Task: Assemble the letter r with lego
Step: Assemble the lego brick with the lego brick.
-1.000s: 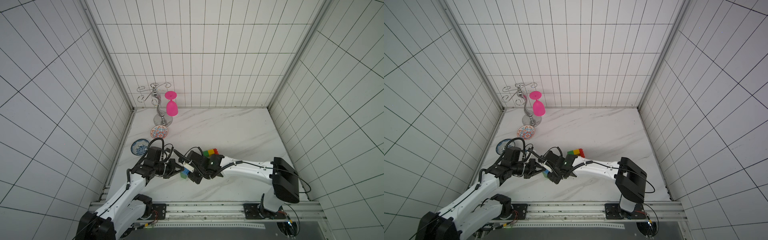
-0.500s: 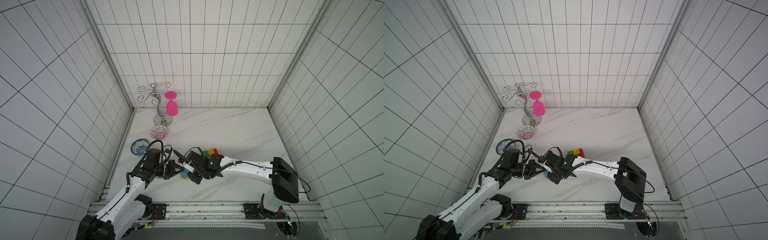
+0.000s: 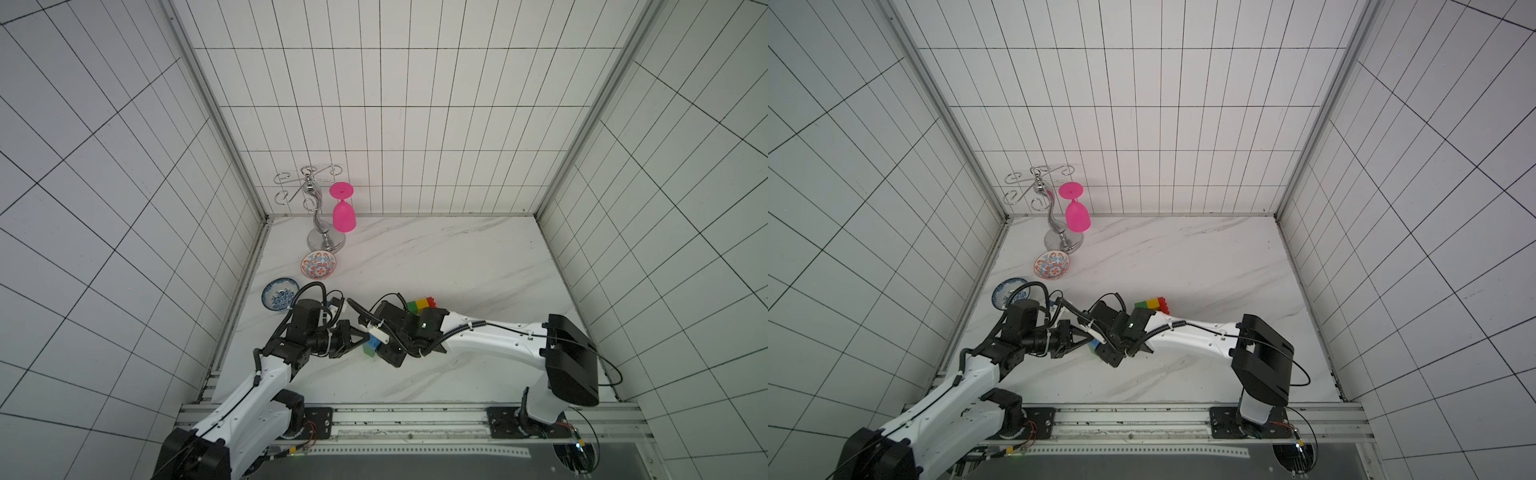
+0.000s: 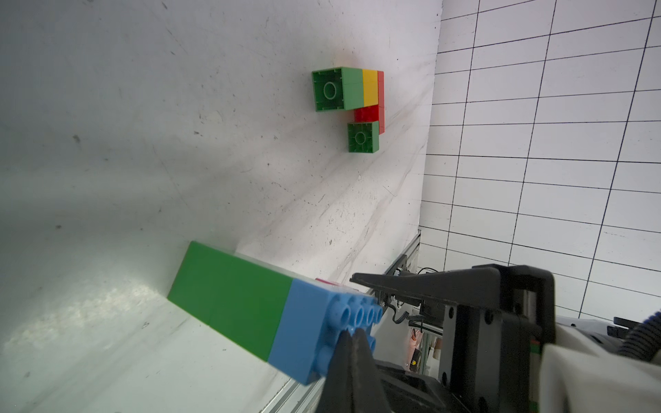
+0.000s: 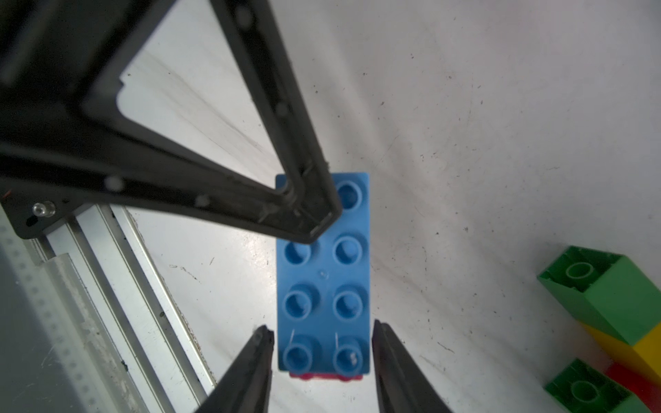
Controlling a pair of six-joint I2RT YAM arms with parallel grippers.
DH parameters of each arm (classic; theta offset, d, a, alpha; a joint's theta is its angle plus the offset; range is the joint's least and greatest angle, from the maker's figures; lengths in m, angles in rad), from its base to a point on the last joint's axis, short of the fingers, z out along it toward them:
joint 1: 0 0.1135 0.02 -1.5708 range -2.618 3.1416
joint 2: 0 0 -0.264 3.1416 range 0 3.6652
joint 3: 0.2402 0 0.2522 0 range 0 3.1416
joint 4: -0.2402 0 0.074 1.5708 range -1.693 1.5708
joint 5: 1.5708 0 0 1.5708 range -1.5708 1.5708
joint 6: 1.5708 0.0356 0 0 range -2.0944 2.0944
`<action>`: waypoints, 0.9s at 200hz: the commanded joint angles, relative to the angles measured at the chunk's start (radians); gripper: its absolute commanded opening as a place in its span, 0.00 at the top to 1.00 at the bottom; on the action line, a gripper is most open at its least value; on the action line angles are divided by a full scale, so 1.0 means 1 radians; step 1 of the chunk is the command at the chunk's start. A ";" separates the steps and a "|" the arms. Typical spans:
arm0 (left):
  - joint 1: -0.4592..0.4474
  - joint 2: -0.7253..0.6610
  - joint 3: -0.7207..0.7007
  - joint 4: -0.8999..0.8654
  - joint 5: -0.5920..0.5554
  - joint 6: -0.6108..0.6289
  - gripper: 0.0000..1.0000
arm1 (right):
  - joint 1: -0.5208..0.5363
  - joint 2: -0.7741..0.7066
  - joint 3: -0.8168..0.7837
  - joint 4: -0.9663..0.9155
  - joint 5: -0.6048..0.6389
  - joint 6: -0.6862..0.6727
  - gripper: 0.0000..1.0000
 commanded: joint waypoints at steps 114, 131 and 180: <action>-0.005 -0.010 0.007 -0.075 -0.056 -0.093 1.00 | -0.039 -0.050 0.104 -0.021 -0.027 0.005 0.48; -0.006 -0.005 0.026 -0.068 -0.052 -0.093 1.00 | -0.048 -0.038 0.106 -0.017 -0.035 0.005 0.49; -0.026 -0.003 0.053 -0.043 -0.056 -0.113 1.00 | -0.061 0.010 0.098 -0.007 -0.057 0.001 0.52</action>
